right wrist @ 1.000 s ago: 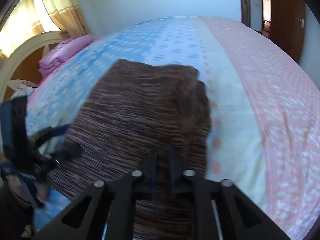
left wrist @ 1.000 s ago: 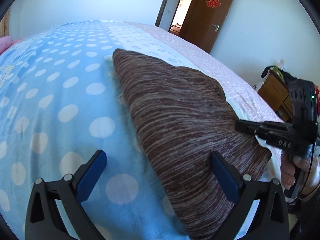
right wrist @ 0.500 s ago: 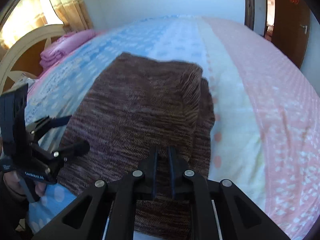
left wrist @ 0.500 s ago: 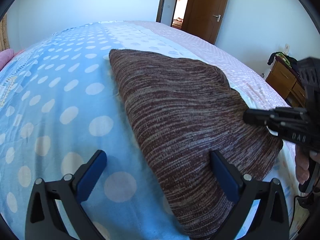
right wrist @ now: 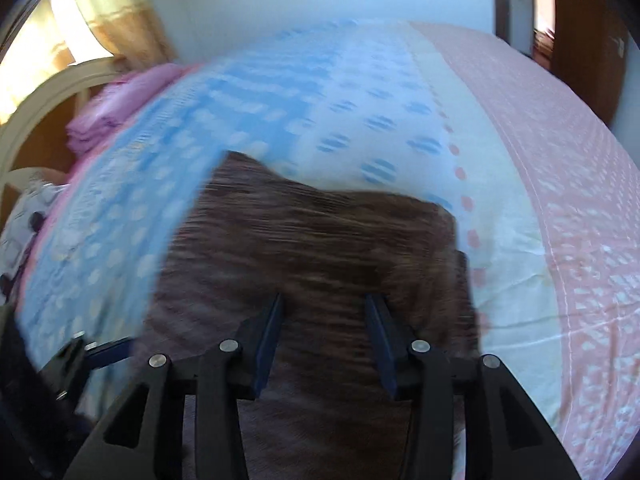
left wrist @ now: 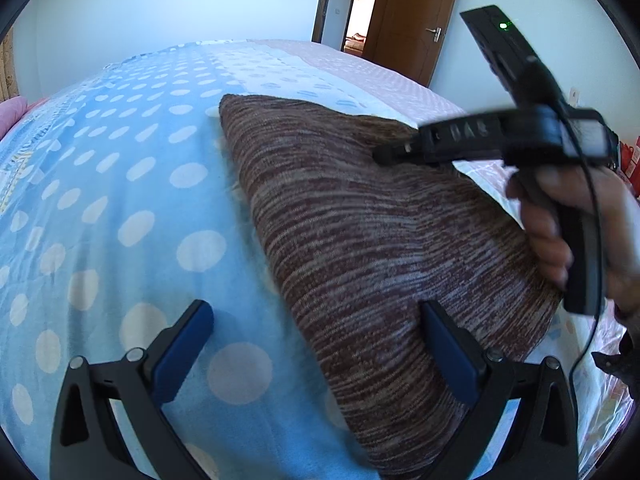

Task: Fold small clothes
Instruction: 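Open the left tool and press the folded sweater with the right tool, then grasp the folded sweater edge with the left tool while the right tool grasps it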

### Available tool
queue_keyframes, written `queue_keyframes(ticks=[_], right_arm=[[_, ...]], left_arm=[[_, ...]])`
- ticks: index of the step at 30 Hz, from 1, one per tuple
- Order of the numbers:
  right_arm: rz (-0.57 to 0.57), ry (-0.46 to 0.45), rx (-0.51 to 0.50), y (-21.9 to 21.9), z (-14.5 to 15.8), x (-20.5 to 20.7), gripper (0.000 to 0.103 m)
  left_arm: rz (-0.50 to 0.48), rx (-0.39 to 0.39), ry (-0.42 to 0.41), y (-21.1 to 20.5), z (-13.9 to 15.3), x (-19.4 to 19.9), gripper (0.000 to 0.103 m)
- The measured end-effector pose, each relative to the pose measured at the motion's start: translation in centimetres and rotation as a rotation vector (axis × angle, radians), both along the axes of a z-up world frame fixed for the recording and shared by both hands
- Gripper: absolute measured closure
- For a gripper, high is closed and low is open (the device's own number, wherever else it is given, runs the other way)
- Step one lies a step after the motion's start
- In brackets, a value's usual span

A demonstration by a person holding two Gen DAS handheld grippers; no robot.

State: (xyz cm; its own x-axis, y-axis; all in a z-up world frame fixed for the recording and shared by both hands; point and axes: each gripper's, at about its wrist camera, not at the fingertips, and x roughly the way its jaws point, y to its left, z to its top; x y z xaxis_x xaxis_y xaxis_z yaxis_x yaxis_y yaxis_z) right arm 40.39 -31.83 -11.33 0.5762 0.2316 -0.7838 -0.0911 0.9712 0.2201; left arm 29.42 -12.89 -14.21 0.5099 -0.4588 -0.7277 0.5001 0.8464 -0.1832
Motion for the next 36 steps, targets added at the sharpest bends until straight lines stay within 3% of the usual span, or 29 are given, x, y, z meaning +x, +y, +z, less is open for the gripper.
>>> queue_keyframes(ticks=[3, 7, 11, 14, 19, 23, 27, 28, 31, 36], right_arm=[[-0.013, -0.005, 0.037, -0.9, 0.1, 0.0, 0.07], [-0.003, -0.024, 0.007, -0.5, 0.3, -0.3, 0.07], [-0.017, -0.119, -0.069, 0.1, 2.1, -3.0, 0.07], [0.06, -0.17, -0.081, 1.0, 2.8, -6.0, 0.07], [0.043, -0.076, -0.187, -0.2, -0.4, -7.7, 0.07], [0.027, -0.107, -0.069, -3.2, -1.2, -8.5, 0.066], [0.037, -0.123, -0.055, -3.6, -1.7, -8.8, 0.061], [0.039, -0.119, -0.051, -3.6, -1.7, -8.7, 0.061], [0.061, -0.134, -0.013, -4.2, -1.0, -8.7, 0.061], [0.012, -0.19, 0.184, -8.1, 0.5, -7.5, 0.059]], left_arm=[[-0.001, 0.001, 0.001, -0.1, 0.0, 0.0, 0.0], [-0.001, 0.0, 0.0, -0.2, -0.1, 0.0, 0.0], [-0.001, 0.002, -0.002, -0.1, -0.1, 0.0, 0.0], [-0.001, 0.003, -0.002, -0.2, -0.1, 0.0, 0.0], [-0.008, 0.02, -0.002, -0.5, -0.1, 0.0, 0.0], [0.014, -0.005, 0.042, -0.4, 0.5, 0.3, 0.0], [0.054, -0.159, 0.127, 0.4, 1.0, 1.5, 0.0], [0.049, -0.146, 0.145, -0.2, 0.7, 1.9, 0.0], [0.015, -0.057, 0.083, -1.6, 0.2, 1.6, 0.0], [0.006, -0.018, 0.038, -2.3, 0.0, 0.6, 0.0]])
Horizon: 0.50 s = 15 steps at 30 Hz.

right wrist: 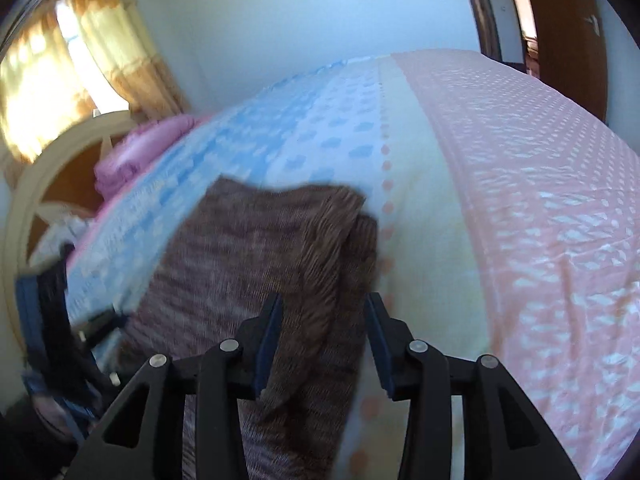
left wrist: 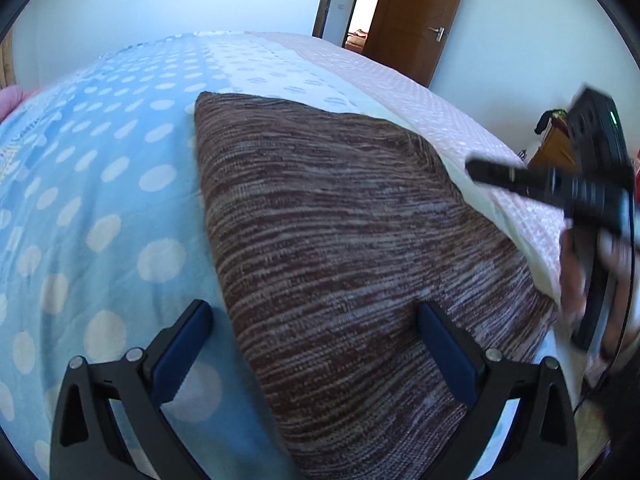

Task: Fold small clothes
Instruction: 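Grasp the folded sweater edge with the left tool while the right tool grasps it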

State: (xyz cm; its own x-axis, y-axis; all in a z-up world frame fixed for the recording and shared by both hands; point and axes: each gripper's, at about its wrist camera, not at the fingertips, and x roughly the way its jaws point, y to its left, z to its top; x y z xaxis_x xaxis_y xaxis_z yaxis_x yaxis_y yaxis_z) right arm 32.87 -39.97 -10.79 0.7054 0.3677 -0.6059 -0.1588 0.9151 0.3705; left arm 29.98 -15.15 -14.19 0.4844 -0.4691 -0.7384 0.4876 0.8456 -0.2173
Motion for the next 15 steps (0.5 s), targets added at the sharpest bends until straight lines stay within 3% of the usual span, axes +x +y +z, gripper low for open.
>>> queue_keyframes(ticks=[5, 8, 15], right_arm=[[-0.018, 0.116, 0.137, -1.6, -1.5, 4.3, 0.043], [-0.016, 0.164, 0.188, -1.5, -2.7, 5.8, 0.042], [0.018, 0.136, 0.231, -0.7, -3.5, 8.2, 0.046]], left_arm=[[-0.005, 0.033, -0.011, -0.5, 0.0, -0.6, 0.0], [-0.009, 0.039, -0.015, -0.6, 0.0, -0.9, 0.0], [-0.029, 0.065, -0.028, -1.6, 0.5, -2.2, 0.0]])
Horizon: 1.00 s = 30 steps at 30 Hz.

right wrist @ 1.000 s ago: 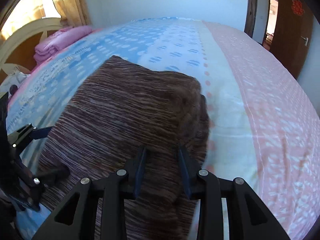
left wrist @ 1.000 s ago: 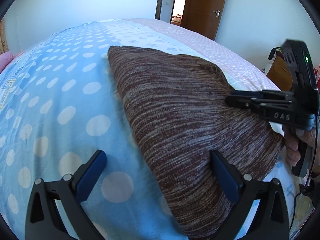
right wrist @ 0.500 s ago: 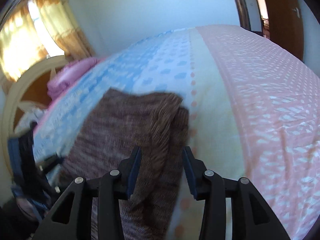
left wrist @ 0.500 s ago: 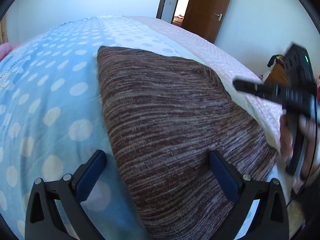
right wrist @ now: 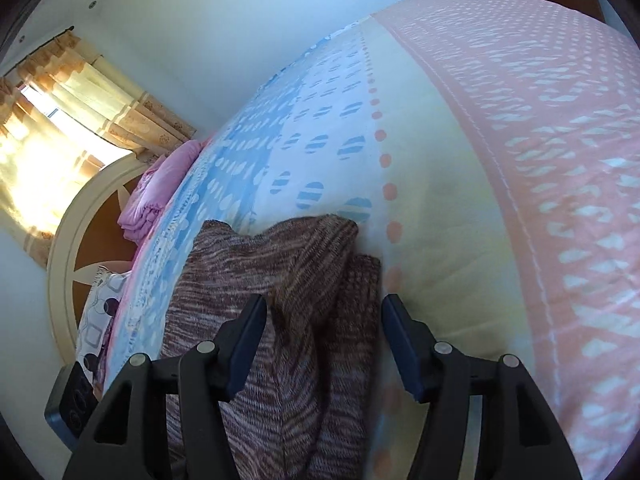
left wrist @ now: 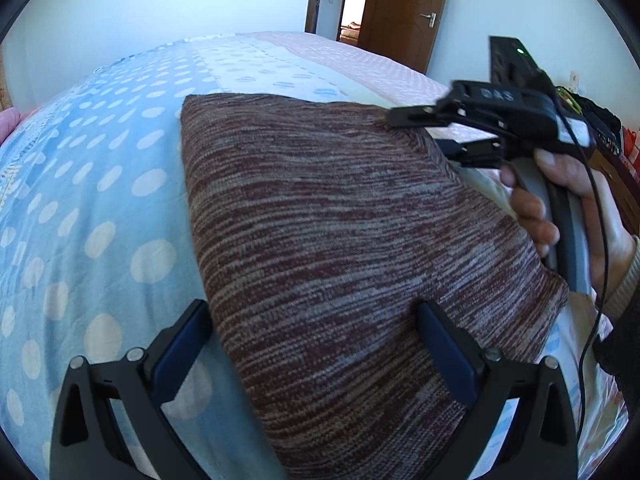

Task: Fold small clothes
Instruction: 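Grasp the folded sweater edge with the left tool while the right tool grasps it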

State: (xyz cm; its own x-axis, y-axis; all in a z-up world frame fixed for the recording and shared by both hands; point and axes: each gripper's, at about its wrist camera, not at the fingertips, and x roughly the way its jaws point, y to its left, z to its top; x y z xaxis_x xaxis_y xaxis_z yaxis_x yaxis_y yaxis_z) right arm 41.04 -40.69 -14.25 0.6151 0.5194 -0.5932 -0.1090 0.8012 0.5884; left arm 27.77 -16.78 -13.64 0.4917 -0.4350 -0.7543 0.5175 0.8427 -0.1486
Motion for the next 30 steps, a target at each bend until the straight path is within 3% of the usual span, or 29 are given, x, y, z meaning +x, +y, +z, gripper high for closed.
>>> queue_keyframes(ticks=[5, 11, 20, 26, 30], right_arm=[[0.023, 0.009, 0.033, 0.6, -0.7, 1.8, 0.065], [0.056, -0.011, 0.052, 1.0, -1.0, 1.9, 0.075], [0.031, -0.077, 0.027, 1.1, -0.7, 0.9, 0.077], [0.006, -0.078, 0.004, 1.1, -0.5, 0.4, 0.078], [-0.002, -0.091, 0.009, 1.3, 0.0, -0.6, 0.079]], left_arm=[[-0.005, -0.006, 0.0, -0.1, 0.3, -0.4, 0.001], [-0.029, -0.005, -0.012, -1.1, 0.7, -1.1, 0.011], [-0.06, 0.008, -0.061, -1.5, 2.2, -4.0, 0.038], [-0.054, 0.036, -0.063, -1.7, 2.8, -5.0, 0.044], [-0.059, 0.043, -0.061, -1.4, 3.5, -5.5, 0.059]])
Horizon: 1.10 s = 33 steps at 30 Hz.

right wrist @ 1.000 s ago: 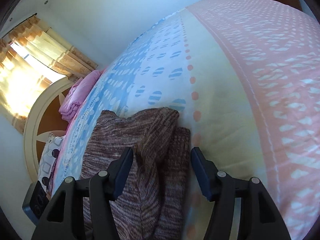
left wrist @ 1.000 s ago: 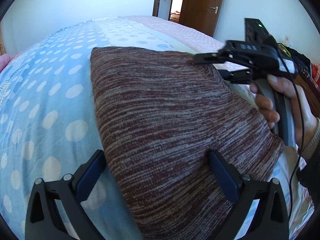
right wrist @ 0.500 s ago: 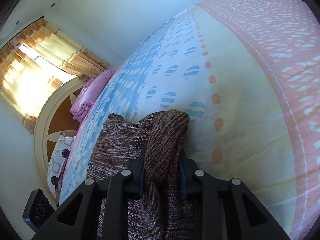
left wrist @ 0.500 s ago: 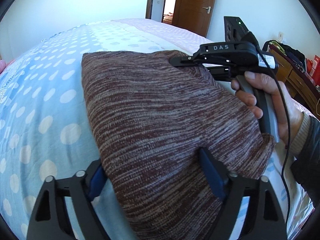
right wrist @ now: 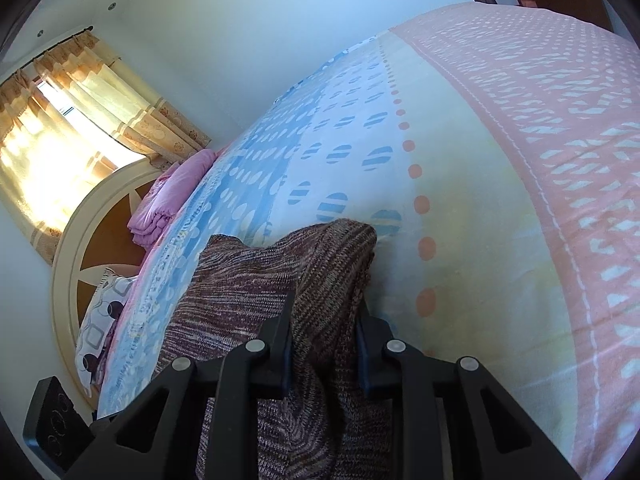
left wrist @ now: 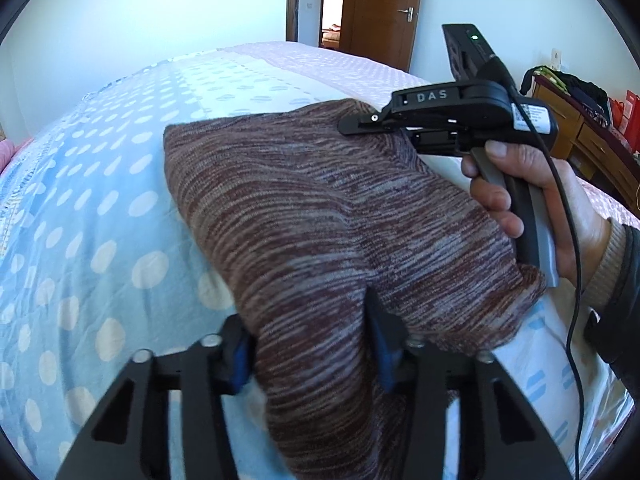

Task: Fold small clothes
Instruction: 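Grasp the folded sweater edge with the left tool while the right tool grasps it, then lift the folded brown sweater with both tools and carry it along the bed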

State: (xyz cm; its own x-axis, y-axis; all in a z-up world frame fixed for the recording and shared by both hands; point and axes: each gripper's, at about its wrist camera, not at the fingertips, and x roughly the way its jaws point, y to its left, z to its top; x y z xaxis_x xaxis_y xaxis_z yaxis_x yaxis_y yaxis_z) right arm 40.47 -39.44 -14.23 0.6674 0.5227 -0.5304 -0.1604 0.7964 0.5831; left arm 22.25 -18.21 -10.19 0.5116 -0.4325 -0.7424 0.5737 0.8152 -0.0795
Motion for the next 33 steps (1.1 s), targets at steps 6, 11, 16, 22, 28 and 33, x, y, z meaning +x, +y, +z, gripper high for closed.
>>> queue_keyframes(ticks=[6, 11, 16, 22, 28, 33], right_arm=[[-0.012, -0.02, 0.067, -0.1, 1.0, -2.8, 0.08], [-0.012, -0.033, 0.101, 0.6, 1.8, -5.3, 0.081], [0.001, -0.047, 0.13, 1.8, 2.3, -7.2, 0.081], [0.047, -0.071, 0.15, 5.2, 3.3, -8.9, 0.081], [0.115, -0.091, 0.164, 9.9, 4.1, -9.6, 0.081], [0.167, -0.097, 0.178, 13.8, 4.6, -9.4, 0.081]], left_arm=[[0.005, -0.033, 0.045, 1.5, 1.3, -0.9, 0.069], [-0.001, -0.048, 0.053, 3.0, 2.6, -2.1, 0.072], [0.004, -0.041, 0.05, 5.0, 3.4, -3.7, 0.073], [0.03, -0.029, 0.036, 7.9, 4.0, -5.5, 0.074], [0.075, -0.024, 0.016, 11.0, 4.8, -7.0, 0.075], [0.124, -0.024, -0.001, 14.1, 5.5, -8.1, 0.075]])
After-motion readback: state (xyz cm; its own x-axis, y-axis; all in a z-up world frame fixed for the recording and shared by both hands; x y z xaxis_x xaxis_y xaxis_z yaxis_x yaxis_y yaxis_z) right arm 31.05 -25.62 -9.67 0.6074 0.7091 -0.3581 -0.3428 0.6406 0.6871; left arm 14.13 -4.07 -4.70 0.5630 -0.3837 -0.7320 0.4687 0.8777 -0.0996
